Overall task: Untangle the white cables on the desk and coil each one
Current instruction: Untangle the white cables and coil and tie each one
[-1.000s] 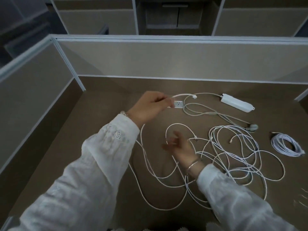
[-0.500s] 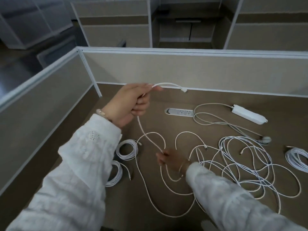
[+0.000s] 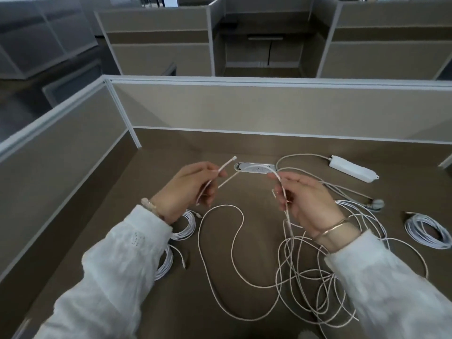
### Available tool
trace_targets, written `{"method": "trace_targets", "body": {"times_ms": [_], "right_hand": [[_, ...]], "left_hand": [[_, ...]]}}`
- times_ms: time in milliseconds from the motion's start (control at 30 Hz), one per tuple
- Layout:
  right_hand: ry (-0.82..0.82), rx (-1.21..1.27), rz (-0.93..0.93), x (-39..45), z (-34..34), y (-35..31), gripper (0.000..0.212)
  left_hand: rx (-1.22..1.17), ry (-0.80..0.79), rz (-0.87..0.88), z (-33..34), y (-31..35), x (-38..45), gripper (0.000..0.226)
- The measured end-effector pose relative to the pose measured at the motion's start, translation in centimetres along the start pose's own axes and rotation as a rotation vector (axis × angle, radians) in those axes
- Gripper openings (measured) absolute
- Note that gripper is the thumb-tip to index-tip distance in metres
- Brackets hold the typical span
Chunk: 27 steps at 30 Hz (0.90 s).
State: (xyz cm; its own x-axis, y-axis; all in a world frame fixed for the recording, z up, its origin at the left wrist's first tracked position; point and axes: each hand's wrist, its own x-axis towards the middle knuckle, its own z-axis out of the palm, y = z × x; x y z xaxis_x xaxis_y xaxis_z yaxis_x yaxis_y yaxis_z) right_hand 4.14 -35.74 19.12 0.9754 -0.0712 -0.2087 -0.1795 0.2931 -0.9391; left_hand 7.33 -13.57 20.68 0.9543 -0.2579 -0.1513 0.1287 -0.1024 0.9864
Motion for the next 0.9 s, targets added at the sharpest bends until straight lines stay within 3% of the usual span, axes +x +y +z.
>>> {"method": "trace_targets", "body": {"times_ms": [233,333,467,567,633,700,800,900], "right_hand": [[0.11,0.107,-0.064,-3.2,3.3,1.0,0.017],[0.113,0.007,-0.152,-3.9,3.2,1.8,0.011],[0.178,-0.125,-0.238,-4.0,2.5,2.9,0.02],[0.239,-0.369,-0.388,-4.0,1.9,4.2,0.019],[0.252,-0.537,-0.523,-4.3,2.1,5.4,0.013],[0.231,-0.615,-0.628,-4.8,2.7,6.4,0.012],[0.205,-0.626,-0.754,-5.4,2.9,6.9,0.018],[0.168,-0.704,-0.826,-5.6,2.0,7.1,0.019]], "left_hand": [[0.366,-0.121,0.244,4.7,-1.4,-1.6,0.015],[0.443,-0.182,0.239,5.2,-2.5,-1.9,0.02],[0.411,-0.192,0.211,5.9,-3.4,-1.9,0.02],[-0.044,-0.121,0.065,6.6,-2.7,-1.7,0.033],[-0.306,-0.09,-0.02,7.6,-1.8,-1.7,0.028],[-0.379,-0.003,-0.03,8.7,-1.3,-1.7,0.017],[-0.537,0.056,-0.074,9.0,-0.7,-1.3,0.027],[-0.78,-0.043,-0.186,7.7,-0.5,-1.0,0.032]]}}
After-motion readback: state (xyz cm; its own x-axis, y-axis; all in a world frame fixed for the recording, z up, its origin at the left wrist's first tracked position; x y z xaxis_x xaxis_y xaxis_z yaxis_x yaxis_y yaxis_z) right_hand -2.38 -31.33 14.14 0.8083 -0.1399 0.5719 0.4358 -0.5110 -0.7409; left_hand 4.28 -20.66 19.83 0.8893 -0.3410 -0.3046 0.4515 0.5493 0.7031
